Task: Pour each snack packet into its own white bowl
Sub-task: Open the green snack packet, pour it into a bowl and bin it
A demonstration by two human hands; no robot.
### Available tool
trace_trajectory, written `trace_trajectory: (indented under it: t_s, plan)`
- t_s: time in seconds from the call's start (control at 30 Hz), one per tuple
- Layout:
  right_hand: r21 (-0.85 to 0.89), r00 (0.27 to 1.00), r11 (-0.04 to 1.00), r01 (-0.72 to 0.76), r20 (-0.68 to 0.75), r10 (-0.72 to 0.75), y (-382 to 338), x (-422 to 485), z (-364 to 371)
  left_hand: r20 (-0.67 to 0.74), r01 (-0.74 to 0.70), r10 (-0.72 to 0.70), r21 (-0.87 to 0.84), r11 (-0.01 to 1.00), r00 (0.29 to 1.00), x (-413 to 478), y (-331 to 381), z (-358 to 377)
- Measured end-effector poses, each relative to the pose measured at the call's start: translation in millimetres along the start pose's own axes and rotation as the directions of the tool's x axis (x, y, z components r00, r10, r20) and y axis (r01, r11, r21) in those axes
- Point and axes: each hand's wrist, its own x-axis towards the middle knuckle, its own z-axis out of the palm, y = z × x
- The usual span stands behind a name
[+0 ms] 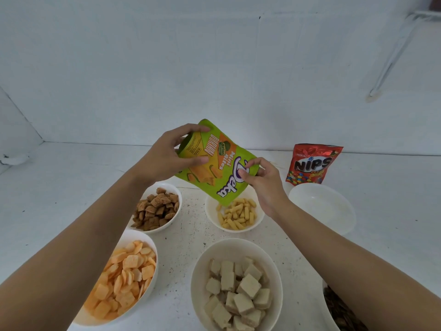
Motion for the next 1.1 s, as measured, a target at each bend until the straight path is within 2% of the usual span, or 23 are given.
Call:
trace_trajectory:
  t_s: [0.17, 0.27, 0.43, 0.63, 0.77, 0.87, 1.0, 1.1]
  plan:
    - [-0.037, 0.990, 0.992, -0.122, 0.072, 0.125, 3, -2, 2, -0.006, -0.080, 0.081, 0.066, 0.995, 0.997, 4, -3, 3]
    - [-0.014, 0.995, 0.996, -0.090, 0.032, 0.090, 0, 1, 2, -0.025, -0.078, 0.080, 0.063, 0.995, 0.997, 6, -3, 5]
    - [0.128, 0.999, 0.991, -0.023, -0.024, 0.027, -6, 4, 2, -0.016, -0.082, 0.083, 0.042, 0.996, 0.996, 5, 2, 3]
    - [-0.011, 0.981, 0.985, -0.173, 0.089, 0.174, 1, 1, -2, 0.005, -0.079, 0.079, 0.066, 0.995, 0.997, 1, -2, 6]
    - [0.046, 0.999, 0.999, -0.027, -0.026, 0.028, -3, 3, 0, -0.024, -0.101, 0.103, 0.071, 0.992, 0.994, 1, 1, 3]
    - [0.048, 0.995, 0.998, 0.041, -0.091, -0.036, -3, 2, 6, -0.022, -0.131, 0.136, 0.166, 0.977, 0.990, 3, 3, 0]
    - [-0.018, 0.999, 0.999, -0.027, -0.018, 0.027, 2, -1, 7, -0.032, -0.086, 0.093, 0.166, 0.982, 0.995, 2, 6, 2]
    - [-0.045, 0.998, 0.997, -0.056, 0.024, 0.057, 3, -5, 5, 0.018, -0.033, 0.031, 0.173, 0.984, 0.999, -1, 7, 4]
